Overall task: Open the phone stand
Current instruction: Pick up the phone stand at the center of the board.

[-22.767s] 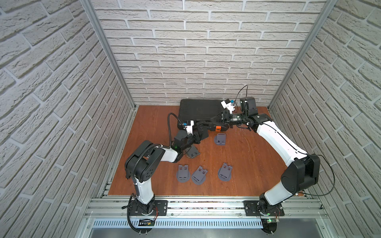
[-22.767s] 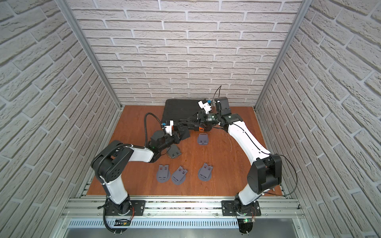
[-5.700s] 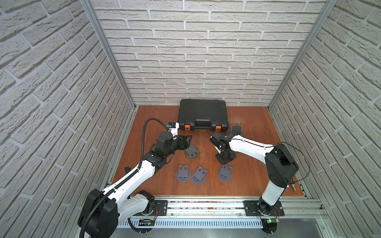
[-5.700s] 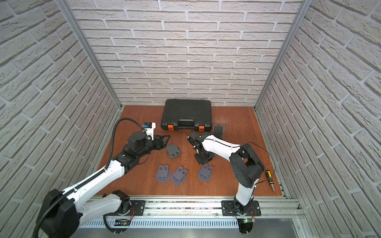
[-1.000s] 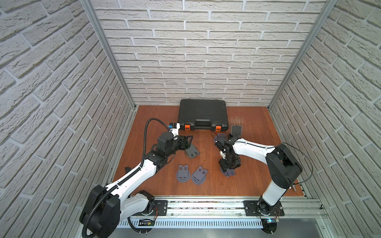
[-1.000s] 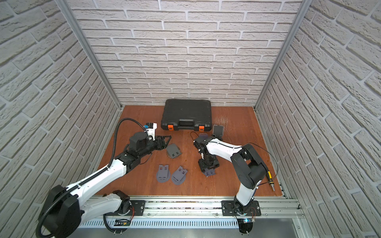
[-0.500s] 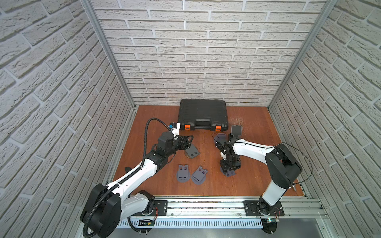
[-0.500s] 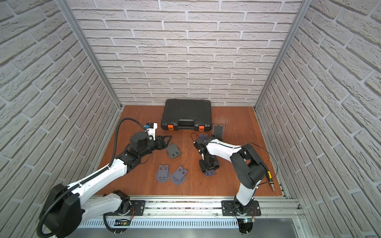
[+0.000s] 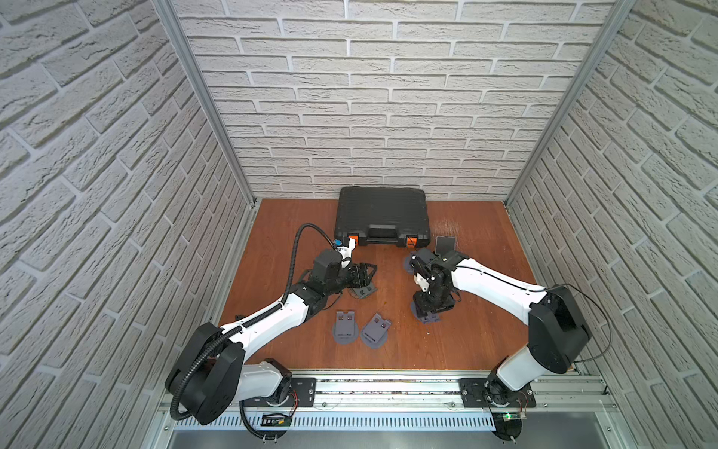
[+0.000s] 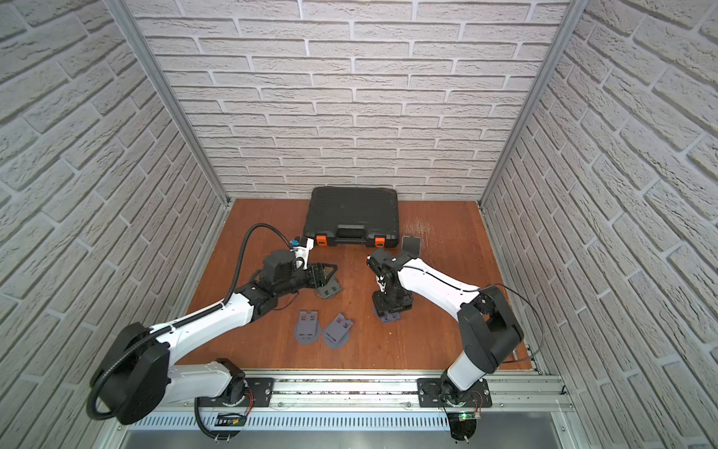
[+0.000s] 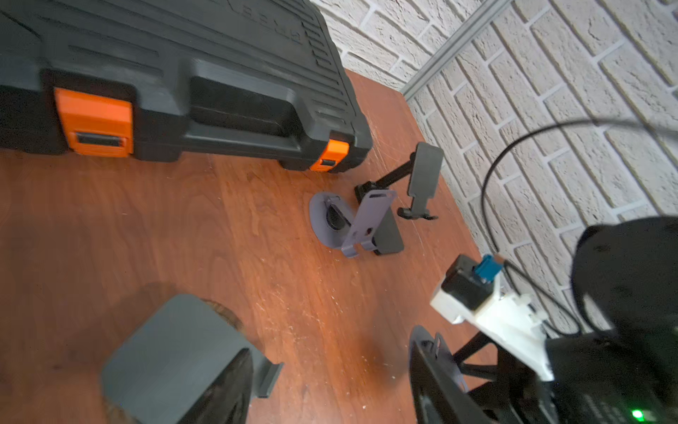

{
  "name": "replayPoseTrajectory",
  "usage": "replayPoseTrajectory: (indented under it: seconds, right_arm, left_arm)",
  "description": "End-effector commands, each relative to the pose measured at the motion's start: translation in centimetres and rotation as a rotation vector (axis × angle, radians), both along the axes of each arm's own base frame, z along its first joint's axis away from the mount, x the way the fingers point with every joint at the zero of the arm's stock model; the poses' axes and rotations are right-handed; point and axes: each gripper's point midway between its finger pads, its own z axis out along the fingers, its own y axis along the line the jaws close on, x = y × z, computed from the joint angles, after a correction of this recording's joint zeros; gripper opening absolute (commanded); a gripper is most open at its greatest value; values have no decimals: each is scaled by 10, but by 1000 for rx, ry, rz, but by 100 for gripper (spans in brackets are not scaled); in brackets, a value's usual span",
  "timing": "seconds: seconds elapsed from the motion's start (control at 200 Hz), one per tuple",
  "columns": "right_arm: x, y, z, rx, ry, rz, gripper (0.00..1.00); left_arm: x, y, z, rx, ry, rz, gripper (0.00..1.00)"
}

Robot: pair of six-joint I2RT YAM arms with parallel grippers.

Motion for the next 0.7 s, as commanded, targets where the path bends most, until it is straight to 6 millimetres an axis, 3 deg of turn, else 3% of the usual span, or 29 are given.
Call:
replayPoseTrajectory:
  seconds: [0.0, 0.345, 0.69]
  right_arm:
    - [2, 12, 35, 104, -48, -28, 24]
    - [32, 41, 99, 334, -244, -129, 21]
    - [68, 52, 128, 466, -369, -238, 21]
  left_arm:
    - [-2, -21, 26, -100, -50, -46, 67]
    - [-25, -48, 23, -136, -92, -111, 65]
    - [-34, -66, 20, -169, -151, -153, 62]
